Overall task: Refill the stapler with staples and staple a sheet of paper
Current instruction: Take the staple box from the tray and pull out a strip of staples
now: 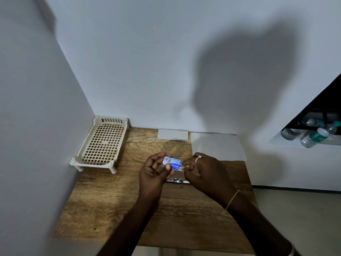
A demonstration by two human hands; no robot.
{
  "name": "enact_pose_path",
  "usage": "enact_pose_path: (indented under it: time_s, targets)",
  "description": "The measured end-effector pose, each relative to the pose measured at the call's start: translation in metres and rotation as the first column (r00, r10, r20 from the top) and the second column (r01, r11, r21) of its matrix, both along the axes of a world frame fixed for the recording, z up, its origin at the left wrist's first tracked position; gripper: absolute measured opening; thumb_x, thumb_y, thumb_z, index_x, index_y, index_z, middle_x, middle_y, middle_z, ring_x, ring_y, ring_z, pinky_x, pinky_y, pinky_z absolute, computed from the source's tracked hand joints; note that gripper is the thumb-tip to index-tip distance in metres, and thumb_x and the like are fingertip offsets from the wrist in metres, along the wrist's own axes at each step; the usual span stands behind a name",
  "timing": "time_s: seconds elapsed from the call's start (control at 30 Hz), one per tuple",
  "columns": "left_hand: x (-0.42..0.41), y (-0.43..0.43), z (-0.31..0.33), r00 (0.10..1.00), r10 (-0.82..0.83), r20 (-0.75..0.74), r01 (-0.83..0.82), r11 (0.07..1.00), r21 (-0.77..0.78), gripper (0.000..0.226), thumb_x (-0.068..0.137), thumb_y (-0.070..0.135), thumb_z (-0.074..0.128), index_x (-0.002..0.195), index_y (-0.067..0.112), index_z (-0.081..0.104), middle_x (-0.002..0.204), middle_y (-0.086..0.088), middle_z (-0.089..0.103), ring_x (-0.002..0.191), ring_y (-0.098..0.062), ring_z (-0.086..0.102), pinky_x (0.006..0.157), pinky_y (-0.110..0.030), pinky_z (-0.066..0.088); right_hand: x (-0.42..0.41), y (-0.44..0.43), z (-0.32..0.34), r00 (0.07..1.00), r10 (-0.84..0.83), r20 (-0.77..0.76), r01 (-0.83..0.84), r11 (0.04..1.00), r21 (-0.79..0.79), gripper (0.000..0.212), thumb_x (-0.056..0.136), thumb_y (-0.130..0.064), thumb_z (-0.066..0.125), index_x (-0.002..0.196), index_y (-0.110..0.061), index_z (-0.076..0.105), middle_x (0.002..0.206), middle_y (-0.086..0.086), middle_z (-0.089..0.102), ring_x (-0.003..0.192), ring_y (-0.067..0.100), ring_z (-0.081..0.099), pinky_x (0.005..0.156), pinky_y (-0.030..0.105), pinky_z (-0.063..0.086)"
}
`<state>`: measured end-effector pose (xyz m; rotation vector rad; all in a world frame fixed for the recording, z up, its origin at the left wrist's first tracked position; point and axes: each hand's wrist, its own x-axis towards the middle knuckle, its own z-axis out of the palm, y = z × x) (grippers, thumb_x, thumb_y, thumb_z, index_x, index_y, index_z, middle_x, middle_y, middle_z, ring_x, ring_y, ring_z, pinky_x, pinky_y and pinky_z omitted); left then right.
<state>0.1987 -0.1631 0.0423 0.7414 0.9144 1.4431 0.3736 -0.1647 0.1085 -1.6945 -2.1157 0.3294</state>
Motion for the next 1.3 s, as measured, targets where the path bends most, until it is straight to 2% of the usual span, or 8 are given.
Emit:
enact_pose_path:
  time_s: [0.13,0.27,0.4,0.47,0.7,0.83,1.1,1.3]
  targets:
    - [0.0,-0.001,-0.002,1.0,-0.005,0.008,0.005,1.0,-0.009,0.04,0.081,0.009,0.075,0.119,0.009,0.063,0.119,-0.011,0.074,0.104,-0.026,0.074,0.077,-0.032,0.061,0.0,-0.003,0.003,1.0,0.021,-0.013,-0.021,0.999,-0.039,0.027,0.083,-0.045,0.056,0.102,-0.037,0.073,0.076,-0.017,0.059,0.071,0.006,0.057,0.057,0.029,0.049]
    - [0.001,-0.002,-0.004,1.0,-0.005,0.011,0.006,1.0,-0.018,0.039,0.081,0.008,0.074,0.118,0.009,0.063,0.118,-0.012,0.075,0.102,-0.024,0.074,0.076,-0.031,0.061,0.0,-0.004,0.003,0.997,0.023,-0.07,-0.026,0.999,-0.045,0.024,0.085,-0.042,0.061,0.104,-0.036,0.074,0.067,-0.023,0.048,0.061,-0.003,0.047,0.054,0.019,0.035]
    - [0.001,-0.002,-0.004,1.0,-0.012,-0.005,0.012,1.0,-0.014,0.039,0.082,0.007,0.073,0.12,0.007,0.062,0.118,-0.012,0.074,0.104,-0.026,0.074,0.078,-0.032,0.061,0.001,-0.003,0.005,0.997,0.015,-0.076,-0.017,1.0,-0.025,0.011,0.086,-0.037,0.065,0.09,-0.034,0.075,0.065,-0.017,0.052,0.062,0.004,0.051,0.053,0.027,0.043]
    - [0.002,-0.003,-0.004,1.0,-0.016,-0.014,0.016,1.0,-0.003,0.039,0.083,0.006,0.073,0.12,0.006,0.062,0.118,-0.013,0.074,0.104,-0.026,0.074,0.079,-0.033,0.061,0.001,-0.002,0.006,0.998,0.014,-0.058,-0.016,0.999,-0.031,0.012,0.085,-0.039,0.063,0.084,-0.032,0.073,0.066,-0.013,0.055,0.063,0.007,0.053,0.053,0.03,0.046]
    - [0.005,-0.005,-0.006,0.999,-0.032,-0.024,0.033,0.999,0.016,0.037,0.084,0.004,0.078,0.118,0.009,0.065,0.12,-0.013,0.074,0.105,-0.027,0.073,0.08,-0.034,0.061,0.006,0.001,0.007,0.998,0.034,0.049,-0.031,0.997,-0.064,0.012,0.081,-0.041,0.06,0.08,-0.032,0.068,0.069,-0.011,0.058,0.066,0.008,0.056,0.056,0.028,0.045]
    - [0.007,-0.006,-0.008,0.999,-0.019,-0.03,0.02,1.0,0.021,0.038,0.081,0.004,0.076,0.118,0.008,0.065,0.119,-0.016,0.073,0.105,-0.029,0.073,0.078,-0.035,0.061,0.004,0.003,0.007,0.994,0.055,0.096,-0.048,0.996,-0.072,0.012,0.079,-0.043,0.057,0.07,-0.035,0.058,0.069,-0.01,0.058,0.064,0.008,0.054,0.054,0.028,0.045]
    - [0.005,-0.01,-0.016,0.999,-0.011,-0.033,0.011,1.0,-0.013,0.043,0.082,0.001,0.079,0.121,0.004,0.063,0.118,-0.018,0.073,0.104,-0.033,0.072,0.078,-0.036,0.061,0.004,0.008,0.001,0.984,0.155,0.092,-0.147,0.985,-0.086,0.047,0.073,-0.066,0.041,0.077,-0.027,0.067,0.071,-0.009,0.061,0.064,0.01,0.057,0.056,0.032,0.049]
    - [0.002,-0.011,-0.023,1.0,-0.012,-0.022,0.012,1.0,-0.022,0.041,0.083,0.001,0.078,0.121,0.004,0.063,0.119,-0.016,0.073,0.103,-0.03,0.072,0.077,-0.035,0.061,0.006,0.007,-0.009,0.979,0.185,0.082,-0.181,0.982,-0.057,0.023,0.075,-0.05,0.059,0.076,-0.027,0.065,0.068,-0.013,0.055,0.062,0.009,0.055,0.054,0.029,0.047]
